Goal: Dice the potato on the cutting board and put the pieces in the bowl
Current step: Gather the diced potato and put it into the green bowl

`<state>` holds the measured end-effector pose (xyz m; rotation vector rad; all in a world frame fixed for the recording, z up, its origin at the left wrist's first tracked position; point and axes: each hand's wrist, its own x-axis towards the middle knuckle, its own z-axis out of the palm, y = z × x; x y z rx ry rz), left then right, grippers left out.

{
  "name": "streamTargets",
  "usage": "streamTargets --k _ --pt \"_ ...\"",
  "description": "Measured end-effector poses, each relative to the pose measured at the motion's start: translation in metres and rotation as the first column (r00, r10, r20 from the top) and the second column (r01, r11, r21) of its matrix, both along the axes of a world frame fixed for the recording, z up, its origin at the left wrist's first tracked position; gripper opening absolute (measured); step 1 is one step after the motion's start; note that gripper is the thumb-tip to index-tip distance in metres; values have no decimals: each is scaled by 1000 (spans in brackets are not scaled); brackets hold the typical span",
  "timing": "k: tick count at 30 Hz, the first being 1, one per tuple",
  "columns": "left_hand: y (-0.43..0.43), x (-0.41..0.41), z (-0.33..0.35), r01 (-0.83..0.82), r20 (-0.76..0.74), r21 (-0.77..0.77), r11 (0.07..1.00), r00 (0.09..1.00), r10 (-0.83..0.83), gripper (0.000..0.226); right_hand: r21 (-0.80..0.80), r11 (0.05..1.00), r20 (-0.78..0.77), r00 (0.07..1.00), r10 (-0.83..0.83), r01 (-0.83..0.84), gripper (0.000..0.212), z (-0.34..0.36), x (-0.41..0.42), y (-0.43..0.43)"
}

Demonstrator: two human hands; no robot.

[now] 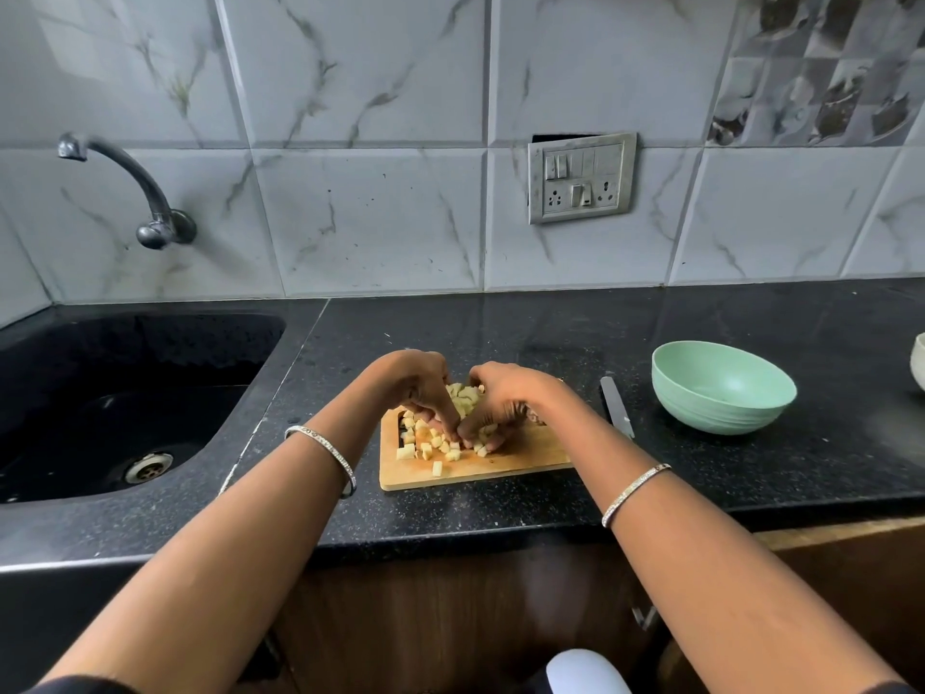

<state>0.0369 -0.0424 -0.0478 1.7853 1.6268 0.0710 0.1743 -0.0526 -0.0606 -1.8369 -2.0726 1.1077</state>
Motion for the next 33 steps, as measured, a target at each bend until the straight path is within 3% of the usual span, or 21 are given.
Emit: streamTargets --k 5,10,14,20,27,33 --pt "-3 2 2 -18 73 8 1000 997 17 71 -51 999 -71 997 3 -7 64 1 6 5" --pt "-3 6 6 -40 174 -6 999 984 40 79 -84 996 -218 975 -40 23 78 -8 16 11" --pt "0 11 10 -38 208 -19 999 977 41 72 -94 995 -261 965 -38 14 80 -9 24 16" --pt "5 19 18 -31 272 -66 997 961 48 62 -141 990 -357 933 -39 -13 47 -1 42 21" --pt "12 35 20 5 228 -121 993 973 23 44 -215 977 -445 888 -114 18 56 -8 57 26" --pt "17 55 39 40 240 -85 996 971 -18 38 -188 982 -509 854 -110 14 34 11 81 24"
